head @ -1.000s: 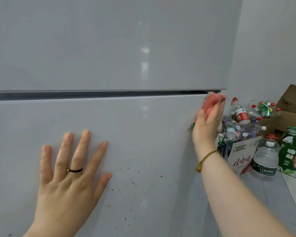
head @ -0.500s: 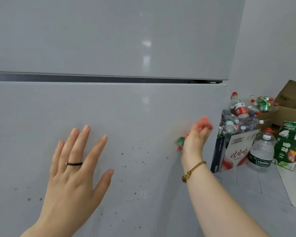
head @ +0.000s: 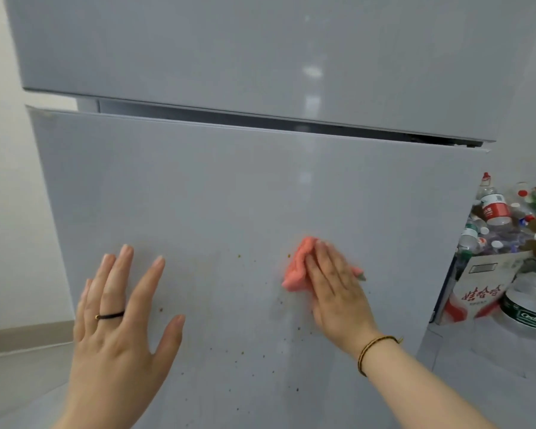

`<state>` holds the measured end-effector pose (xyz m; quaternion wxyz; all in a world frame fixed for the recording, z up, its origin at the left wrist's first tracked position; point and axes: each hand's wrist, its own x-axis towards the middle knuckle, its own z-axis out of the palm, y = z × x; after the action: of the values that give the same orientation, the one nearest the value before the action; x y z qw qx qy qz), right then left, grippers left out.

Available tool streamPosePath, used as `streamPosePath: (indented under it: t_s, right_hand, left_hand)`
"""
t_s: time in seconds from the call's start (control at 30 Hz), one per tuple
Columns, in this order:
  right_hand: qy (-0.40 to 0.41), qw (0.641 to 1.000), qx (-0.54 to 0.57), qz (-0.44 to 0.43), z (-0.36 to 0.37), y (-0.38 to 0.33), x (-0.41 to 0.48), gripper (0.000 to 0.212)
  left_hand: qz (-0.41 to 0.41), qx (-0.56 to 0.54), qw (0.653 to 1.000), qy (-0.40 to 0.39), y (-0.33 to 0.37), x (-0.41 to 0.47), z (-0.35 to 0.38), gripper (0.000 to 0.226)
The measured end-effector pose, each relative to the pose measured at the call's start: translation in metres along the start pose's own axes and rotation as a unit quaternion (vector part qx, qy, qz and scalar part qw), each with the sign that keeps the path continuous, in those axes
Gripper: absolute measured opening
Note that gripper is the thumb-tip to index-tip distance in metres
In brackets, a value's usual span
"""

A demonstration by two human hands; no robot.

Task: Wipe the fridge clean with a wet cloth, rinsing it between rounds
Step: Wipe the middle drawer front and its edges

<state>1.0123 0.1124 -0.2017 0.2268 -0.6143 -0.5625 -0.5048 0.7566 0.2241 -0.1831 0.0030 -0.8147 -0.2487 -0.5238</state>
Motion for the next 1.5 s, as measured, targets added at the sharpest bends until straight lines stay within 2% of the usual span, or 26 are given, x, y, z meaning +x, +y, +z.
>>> streamPosePath:
  t_s: [0.07, 0.13, 0.2, 0.23, 0.3, 0.37, 0.43, 0.5, 0.53, 0.6, 0.67, 0.73, 0.8, 0.9, 0.97, 1.03, 1.1, 1.13, 1.2, 1.27, 1.33, 1.37, 1.43, 1.5]
  right_hand:
    - [0.063, 0.990, 0.046, 0.118, -0.009, 0.006, 0.041, 0.053]
    - [0.131, 0.959, 0.104, 0.228, -0.014, -0.004, 0.077, 0.054]
    - [0.169, 0.935, 0.125, 0.284, -0.008, -0.029, 0.089, 0.057]
    - [0.169, 0.936, 0.127, 0.283, -0.001, -0.043, 0.083, 0.057]
    - [0.117, 0.968, 0.117, 0.191, 0.015, -0.075, 0.053, 0.055]
    - [0.045, 0.997, 0.058, 0.024, 0.028, -0.092, 0.011, 0.059]
    - [0.005, 0.994, 0.005, -0.108, 0.033, -0.089, -0.011, 0.065]
    - [0.010, 0.990, -0.022, -0.139, 0.030, -0.078, 0.000, 0.058]
    - [0.029, 0.994, -0.021, -0.106, 0.025, -0.074, 0.015, 0.059]
    - [0.089, 0.993, 0.034, 0.066, 0.012, -0.066, 0.057, 0.061]
    - [0.141, 0.956, 0.116, 0.229, -0.002, -0.062, 0.093, 0.056]
    - [0.164, 0.936, 0.143, 0.276, -0.006, -0.073, 0.110, 0.056]
    - [0.149, 0.958, 0.120, 0.214, 0.002, -0.093, 0.103, 0.056]
    - [0.057, 0.996, 0.067, -0.008, 0.021, -0.124, 0.061, 0.055]
    - [-0.006, 0.986, 0.027, -0.164, 0.029, -0.132, 0.031, 0.057]
    - [-0.029, 0.968, -0.010, -0.250, 0.027, -0.125, 0.022, 0.055]
    - [-0.023, 0.964, -0.025, -0.263, 0.018, -0.106, 0.037, 0.055]
    - [-0.005, 0.971, -0.026, -0.239, 0.014, -0.099, 0.052, 0.056]
    - [0.049, 0.991, -0.004, -0.128, 0.009, -0.093, 0.085, 0.057]
    - [0.106, 0.993, 0.054, 0.008, 0.009, -0.109, 0.110, 0.050]
    - [0.127, 0.985, 0.096, 0.070, 0.018, -0.140, 0.113, 0.048]
    - [0.113, 0.987, 0.099, 0.052, 0.026, -0.155, 0.102, 0.054]
    - [0.059, 0.992, 0.075, -0.077, 0.043, -0.176, 0.064, 0.069]
    - [-0.006, 0.974, 0.045, -0.221, 0.052, -0.182, 0.026, 0.062]
  left_hand:
    - [-0.033, -0.014, 0.999, 0.037, -0.004, -0.005, -0.004, 0.057]
    - [-0.119, -0.049, 0.989, 0.070, -0.007, -0.010, -0.010, 0.063]
    - [-0.213, -0.085, 0.970, 0.082, -0.009, -0.015, -0.017, 0.071]
    - [-0.235, -0.094, 0.964, 0.083, -0.012, -0.018, -0.018, 0.076]
    - [-0.235, -0.116, 0.963, 0.067, -0.019, -0.026, -0.019, 0.083]
    - [-0.264, -0.163, 0.950, 0.023, -0.022, -0.028, -0.021, 0.080]
    - [-0.305, -0.220, 0.926, -0.023, -0.026, -0.028, -0.023, 0.073]
    - [-0.335, -0.257, 0.905, -0.042, -0.032, -0.026, -0.027, 0.070]
    - [-0.343, -0.270, 0.898, -0.051, -0.034, -0.025, -0.029, 0.068]
    - [-0.360, -0.298, 0.881, -0.070, -0.036, -0.024, -0.032, 0.064]
    - [-0.382, -0.359, 0.848, -0.081, -0.037, -0.021, -0.033, 0.059]
    - [-0.386, -0.423, 0.816, -0.075, -0.038, -0.019, -0.036, 0.052]
    - [-0.391, -0.452, 0.799, -0.073, -0.041, -0.017, -0.039, 0.037]
    - [-0.388, -0.480, 0.782, -0.092, -0.053, -0.014, -0.045, 0.019]
    - [-0.380, -0.486, 0.780, -0.105, -0.065, -0.016, -0.049, 0.035]
    - [-0.374, -0.485, 0.782, -0.114, -0.072, -0.017, -0.049, 0.057]
    - [-0.369, -0.484, 0.784, -0.119, -0.073, -0.018, -0.049, 0.061]
    - [-0.370, -0.484, 0.784, -0.117, -0.073, -0.018, -0.048, 0.058]
    - [-0.376, -0.477, 0.787, -0.107, -0.071, -0.019, -0.045, 0.038]
    - [-0.381, -0.474, 0.788, -0.096, -0.070, -0.020, -0.041, 0.017]
    - [-0.382, -0.481, 0.784, -0.090, -0.072, -0.019, -0.039, 0.022]
    - [-0.380, -0.483, 0.784, -0.090, -0.074, -0.021, -0.038, 0.020]
    - [-0.363, -0.490, 0.787, -0.099, -0.077, -0.021, -0.040, 0.021]
    - [-0.350, -0.502, 0.783, -0.111, -0.083, -0.021, -0.041, 0.037]
